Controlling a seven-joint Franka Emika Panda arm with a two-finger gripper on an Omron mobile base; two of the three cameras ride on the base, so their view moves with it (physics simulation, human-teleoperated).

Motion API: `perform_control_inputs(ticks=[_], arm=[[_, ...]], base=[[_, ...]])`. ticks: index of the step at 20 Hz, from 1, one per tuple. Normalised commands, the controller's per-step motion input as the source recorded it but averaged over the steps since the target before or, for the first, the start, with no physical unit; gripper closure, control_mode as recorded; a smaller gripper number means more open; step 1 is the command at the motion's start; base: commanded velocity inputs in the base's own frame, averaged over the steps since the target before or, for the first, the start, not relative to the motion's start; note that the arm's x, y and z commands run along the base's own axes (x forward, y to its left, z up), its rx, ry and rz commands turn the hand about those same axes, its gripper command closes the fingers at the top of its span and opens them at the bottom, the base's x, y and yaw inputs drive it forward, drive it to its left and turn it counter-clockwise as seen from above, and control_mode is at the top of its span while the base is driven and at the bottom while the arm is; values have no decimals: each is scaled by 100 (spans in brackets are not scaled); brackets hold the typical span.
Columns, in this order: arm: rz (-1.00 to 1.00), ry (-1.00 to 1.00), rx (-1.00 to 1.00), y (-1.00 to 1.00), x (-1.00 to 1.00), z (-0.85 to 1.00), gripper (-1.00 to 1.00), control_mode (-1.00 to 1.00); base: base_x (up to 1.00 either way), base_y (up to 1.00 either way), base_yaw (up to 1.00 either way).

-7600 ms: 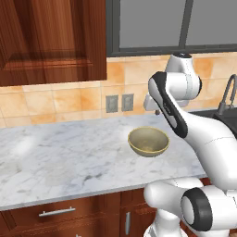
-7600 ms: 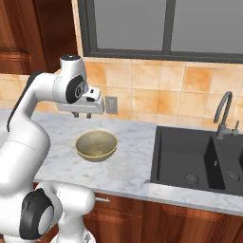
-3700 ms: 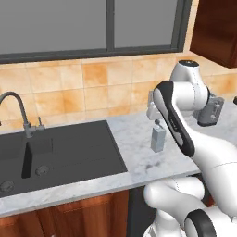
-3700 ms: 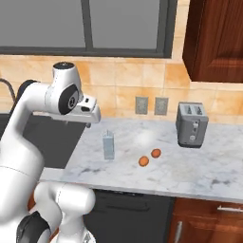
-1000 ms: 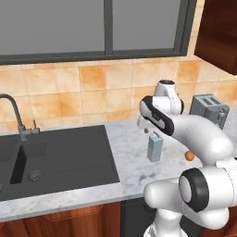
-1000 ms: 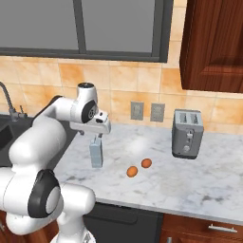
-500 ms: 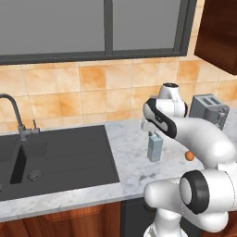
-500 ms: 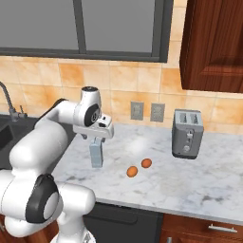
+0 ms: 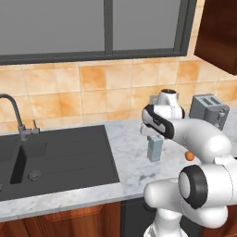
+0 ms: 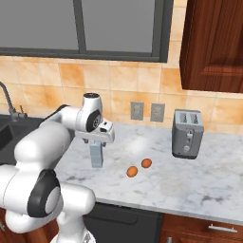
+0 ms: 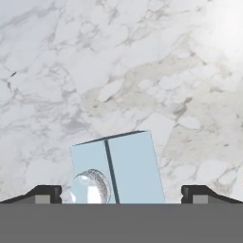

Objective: Gather the eggs and milk located in the vicinity of the sink area and place them right next to the bowl.

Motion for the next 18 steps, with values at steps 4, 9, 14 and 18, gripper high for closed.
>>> perform_control_inputs(ticks=[4, 9, 14, 18], arm=[[0, 0, 0, 0, 0, -34, -100, -100], [0, 0, 0, 0, 0, 0, 100, -100], [0, 0, 0, 0, 0, 0, 100, -100], [0, -3, 4, -3, -71, 33, 100, -100]], base=[[0, 0, 0], [0, 0, 0], [0, 0, 0], [0, 0, 0]])
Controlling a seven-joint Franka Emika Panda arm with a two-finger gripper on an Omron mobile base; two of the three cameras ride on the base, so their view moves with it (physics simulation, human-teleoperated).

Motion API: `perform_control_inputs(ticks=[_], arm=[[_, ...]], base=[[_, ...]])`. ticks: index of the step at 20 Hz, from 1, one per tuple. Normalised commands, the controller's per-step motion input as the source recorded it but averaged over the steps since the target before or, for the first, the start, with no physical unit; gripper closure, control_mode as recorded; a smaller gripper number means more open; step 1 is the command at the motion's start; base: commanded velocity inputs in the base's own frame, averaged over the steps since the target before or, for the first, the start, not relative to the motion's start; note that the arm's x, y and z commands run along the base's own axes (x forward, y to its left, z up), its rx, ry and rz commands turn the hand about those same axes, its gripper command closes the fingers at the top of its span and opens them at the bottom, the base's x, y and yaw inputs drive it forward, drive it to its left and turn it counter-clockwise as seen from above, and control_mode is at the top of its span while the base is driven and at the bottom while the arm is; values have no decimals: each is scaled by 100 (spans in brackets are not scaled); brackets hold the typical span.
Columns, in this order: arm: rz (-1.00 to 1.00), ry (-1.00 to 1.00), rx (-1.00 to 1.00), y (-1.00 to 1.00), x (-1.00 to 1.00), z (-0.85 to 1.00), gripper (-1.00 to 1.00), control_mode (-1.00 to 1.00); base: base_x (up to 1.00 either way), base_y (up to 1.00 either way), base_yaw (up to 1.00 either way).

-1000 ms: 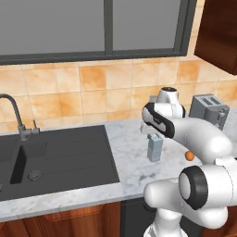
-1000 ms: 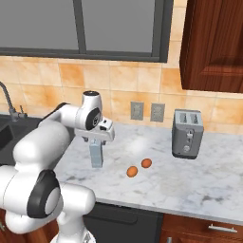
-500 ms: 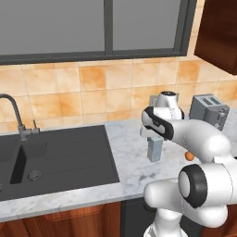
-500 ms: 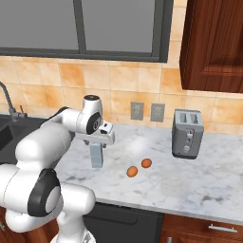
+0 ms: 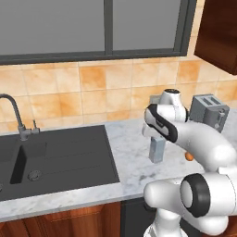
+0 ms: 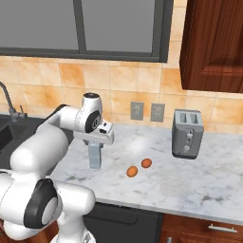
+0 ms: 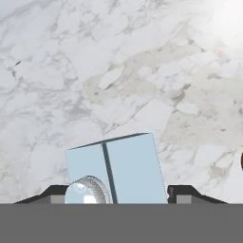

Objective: Gather the eggs and milk located in the vicinity of the sink area and place them right next to the bowl.

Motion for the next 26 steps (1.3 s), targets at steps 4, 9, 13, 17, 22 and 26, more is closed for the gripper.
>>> perform_control_inputs(ticks=[4, 9, 13, 17, 22, 26], arm=[[0, -3, 1, -10, -98, 93, 100, -100], [-1, -3, 0, -9, -19, 89, 100, -100], [-6, -5, 0, 0, 0, 18, 100, -100], [-1, 0, 0, 0, 0, 0, 100, -100], [1, -3, 0, 7, -21, 0, 100, 100], [0, 0, 0, 0, 0, 0, 100, 100]], base=[[0, 0, 0], [0, 0, 0], [0, 0, 0], [0, 0, 0], [-17, 12, 1], [-59, 100, 0]])
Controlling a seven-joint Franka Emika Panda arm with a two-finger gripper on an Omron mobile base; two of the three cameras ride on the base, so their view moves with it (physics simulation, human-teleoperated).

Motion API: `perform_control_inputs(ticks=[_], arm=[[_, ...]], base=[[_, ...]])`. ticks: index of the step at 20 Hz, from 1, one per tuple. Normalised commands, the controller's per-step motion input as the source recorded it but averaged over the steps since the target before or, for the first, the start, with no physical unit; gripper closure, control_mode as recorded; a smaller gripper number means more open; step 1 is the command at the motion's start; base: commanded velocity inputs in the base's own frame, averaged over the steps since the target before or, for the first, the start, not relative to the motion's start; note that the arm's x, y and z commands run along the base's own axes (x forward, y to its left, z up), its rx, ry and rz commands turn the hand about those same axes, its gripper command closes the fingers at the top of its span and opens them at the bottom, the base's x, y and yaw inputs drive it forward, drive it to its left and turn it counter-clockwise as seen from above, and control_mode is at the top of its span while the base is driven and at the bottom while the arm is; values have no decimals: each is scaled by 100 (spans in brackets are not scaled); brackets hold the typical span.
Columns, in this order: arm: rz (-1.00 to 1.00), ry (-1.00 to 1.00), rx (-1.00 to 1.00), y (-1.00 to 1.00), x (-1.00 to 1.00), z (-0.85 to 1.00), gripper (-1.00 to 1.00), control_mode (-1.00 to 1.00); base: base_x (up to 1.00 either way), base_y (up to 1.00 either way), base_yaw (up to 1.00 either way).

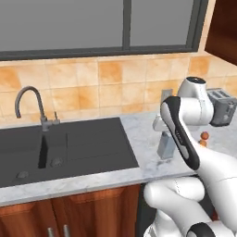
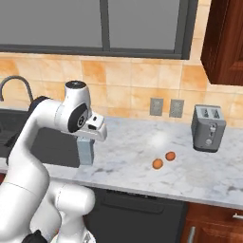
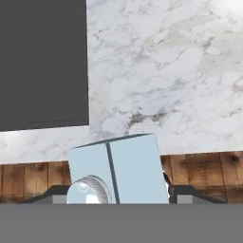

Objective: Gather the eggs and milk located in the vicinity of the sink area and place them right next to the bowl.

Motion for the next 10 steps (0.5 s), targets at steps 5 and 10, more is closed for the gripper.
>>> perform_control_inputs(ticks=[5, 10], arm=[[0, 0, 0, 0, 0, 0, 100, 100], [0, 0, 0, 0, 0, 0, 100, 100]], base=[[-12, 100, 0], [0, 100, 0]])
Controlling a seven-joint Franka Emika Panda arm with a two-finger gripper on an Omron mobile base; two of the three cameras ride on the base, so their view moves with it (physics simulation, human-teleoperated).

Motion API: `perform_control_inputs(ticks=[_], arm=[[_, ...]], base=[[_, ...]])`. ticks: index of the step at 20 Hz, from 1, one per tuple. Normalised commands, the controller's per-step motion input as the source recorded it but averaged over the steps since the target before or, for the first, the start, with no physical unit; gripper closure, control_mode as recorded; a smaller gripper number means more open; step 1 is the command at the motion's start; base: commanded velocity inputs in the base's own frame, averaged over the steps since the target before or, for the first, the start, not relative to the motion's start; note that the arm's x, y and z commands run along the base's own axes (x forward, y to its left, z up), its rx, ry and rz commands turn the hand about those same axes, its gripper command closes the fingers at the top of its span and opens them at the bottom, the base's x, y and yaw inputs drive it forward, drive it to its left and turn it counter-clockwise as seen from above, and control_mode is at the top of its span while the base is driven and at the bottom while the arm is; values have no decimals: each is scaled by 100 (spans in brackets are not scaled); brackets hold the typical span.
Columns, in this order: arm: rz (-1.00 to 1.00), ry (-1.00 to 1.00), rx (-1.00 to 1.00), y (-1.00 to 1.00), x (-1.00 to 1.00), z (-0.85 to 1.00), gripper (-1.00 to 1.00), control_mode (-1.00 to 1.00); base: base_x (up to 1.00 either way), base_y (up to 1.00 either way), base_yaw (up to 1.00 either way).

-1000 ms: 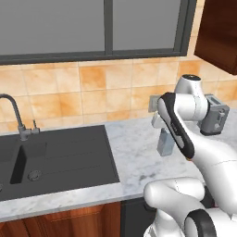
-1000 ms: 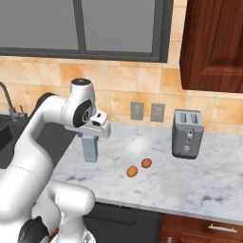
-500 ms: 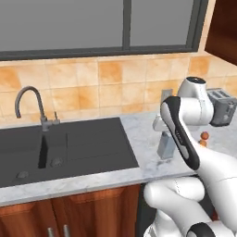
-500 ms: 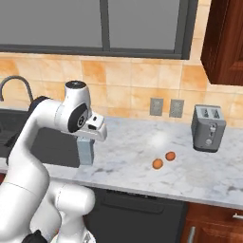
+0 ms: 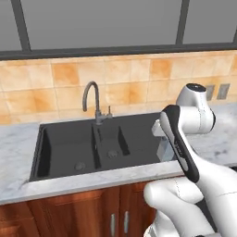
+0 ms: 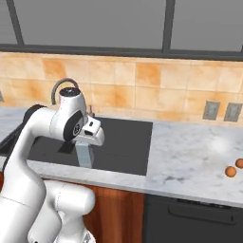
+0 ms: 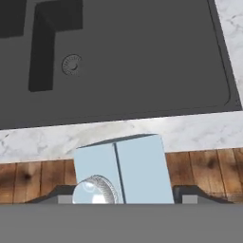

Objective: Gather the eggs and milk located in the vicinity of the sink area and place them right next to the bowl.

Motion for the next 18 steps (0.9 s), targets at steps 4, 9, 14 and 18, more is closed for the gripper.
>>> perform_control_inputs(ticks=[4, 9, 14, 18], arm=[[0, 0, 0, 0, 0, 0, 100, 100], [0, 0, 0, 0, 0, 0, 100, 100], [0, 0, 0, 0, 0, 0, 100, 100], [0, 0, 0, 0, 0, 0, 100, 100]], base=[[0, 100, 0], [0, 100, 0], [8, 100, -2], [28, 100, -19]])
